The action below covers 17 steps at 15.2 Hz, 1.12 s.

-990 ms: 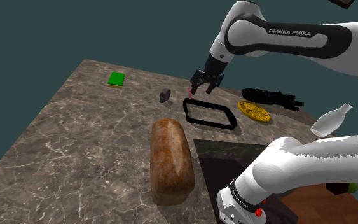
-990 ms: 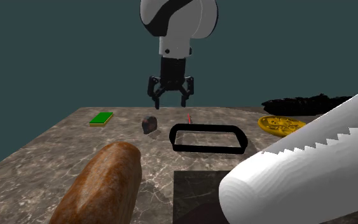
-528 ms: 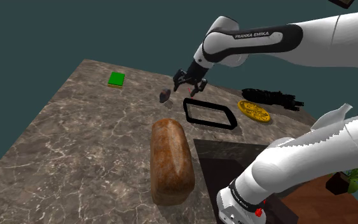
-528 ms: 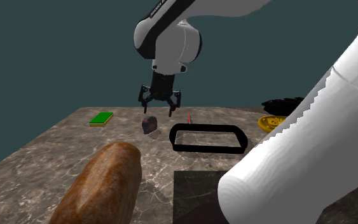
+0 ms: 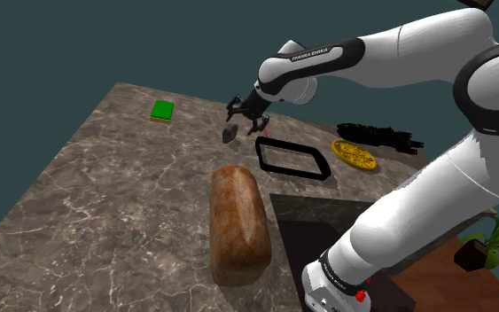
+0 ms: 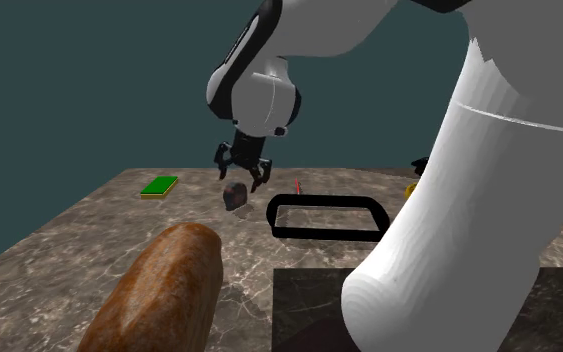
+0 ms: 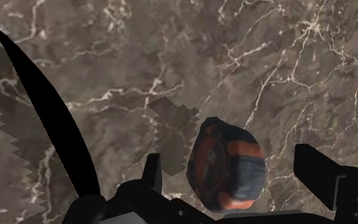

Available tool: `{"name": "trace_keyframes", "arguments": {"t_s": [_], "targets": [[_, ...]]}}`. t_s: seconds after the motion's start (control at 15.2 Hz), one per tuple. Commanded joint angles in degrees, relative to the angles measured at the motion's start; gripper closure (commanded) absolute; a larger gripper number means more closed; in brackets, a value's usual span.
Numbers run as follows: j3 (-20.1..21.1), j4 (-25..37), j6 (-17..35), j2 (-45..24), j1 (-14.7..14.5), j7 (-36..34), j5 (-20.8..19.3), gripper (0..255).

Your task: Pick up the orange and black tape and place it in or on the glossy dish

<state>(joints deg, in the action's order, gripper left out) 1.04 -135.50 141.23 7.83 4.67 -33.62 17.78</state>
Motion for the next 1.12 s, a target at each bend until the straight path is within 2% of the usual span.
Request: {"name": "trace_keyframes", "arguments": {"t_s": [0.0, 0.4, 0.92, 0.99, 1.06], "targets": [[0.13, 0.37, 2.02, -1.86, -0.12, -0.72, 0.84, 0], [0.55, 0.22, 5.99, -5.64, -0.70, 0.24, 2.24, 0], [0.55, 0.22, 5.98, -5.63, -0.70, 0.24, 2.24, 0], [0.55, 0.22, 5.98, -5.63, -0.70, 0.24, 2.24, 255], [0.55, 0.22, 5.98, -5.63, -0.70, 0.24, 2.24, 255]]}}
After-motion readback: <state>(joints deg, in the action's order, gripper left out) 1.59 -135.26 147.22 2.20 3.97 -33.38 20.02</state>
